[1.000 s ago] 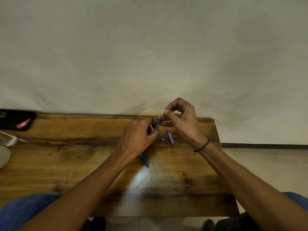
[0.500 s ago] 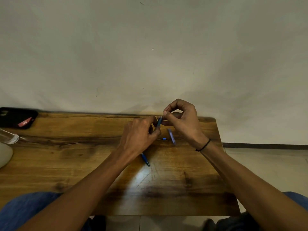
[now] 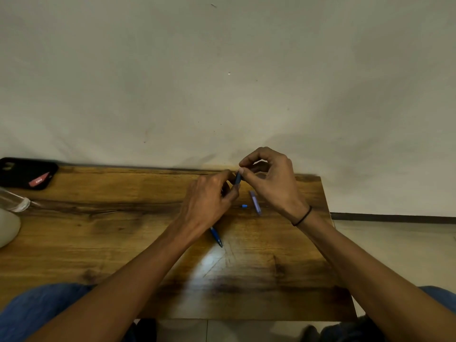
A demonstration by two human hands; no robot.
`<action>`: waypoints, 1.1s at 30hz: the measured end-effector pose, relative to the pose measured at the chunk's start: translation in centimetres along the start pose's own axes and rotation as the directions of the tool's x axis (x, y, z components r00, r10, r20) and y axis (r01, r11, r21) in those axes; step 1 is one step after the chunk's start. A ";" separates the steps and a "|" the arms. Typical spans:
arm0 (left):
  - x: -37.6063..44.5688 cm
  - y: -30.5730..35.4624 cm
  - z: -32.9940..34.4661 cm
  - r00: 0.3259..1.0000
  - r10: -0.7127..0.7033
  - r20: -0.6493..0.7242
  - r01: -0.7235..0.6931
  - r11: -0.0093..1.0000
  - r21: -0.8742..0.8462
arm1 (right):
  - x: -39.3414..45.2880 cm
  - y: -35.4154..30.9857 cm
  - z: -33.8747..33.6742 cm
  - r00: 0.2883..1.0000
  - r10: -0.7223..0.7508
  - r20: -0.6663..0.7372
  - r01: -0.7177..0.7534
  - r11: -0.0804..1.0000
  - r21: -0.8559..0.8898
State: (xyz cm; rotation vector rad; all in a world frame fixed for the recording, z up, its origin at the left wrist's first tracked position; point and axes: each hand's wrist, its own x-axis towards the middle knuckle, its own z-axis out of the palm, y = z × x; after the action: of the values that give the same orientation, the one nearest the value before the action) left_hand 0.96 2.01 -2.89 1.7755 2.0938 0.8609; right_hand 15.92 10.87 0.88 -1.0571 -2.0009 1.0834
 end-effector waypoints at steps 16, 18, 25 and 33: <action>0.3 -0.7 0.0 0.997 -0.045 -0.070 0.042 0.998 -0.042 | 0.3 6.9 1.4 0.968 -0.040 0.248 0.153 0.877 -0.455; 0.4 -0.8 -0.1 0.997 -0.046 -0.068 0.044 0.998 -0.034 | 0.0 8.1 2.5 0.954 -0.037 0.296 0.184 0.854 -0.486; 0.4 -1.1 -0.3 0.996 -0.062 -0.067 0.059 0.997 -0.048 | 0.1 9.5 4.8 0.957 -0.048 0.287 0.206 0.806 -0.554; 0.6 -1.4 -0.4 0.996 -0.073 -0.055 0.072 0.997 -0.028 | 1.0 9.4 4.0 0.959 -0.040 0.282 0.182 0.849 -0.496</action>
State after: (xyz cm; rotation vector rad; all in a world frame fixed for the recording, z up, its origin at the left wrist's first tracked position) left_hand -0.52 2.40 -3.23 1.6701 2.1576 0.9230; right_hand 15.57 13.47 -9.02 -1.0758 -2.6301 0.6513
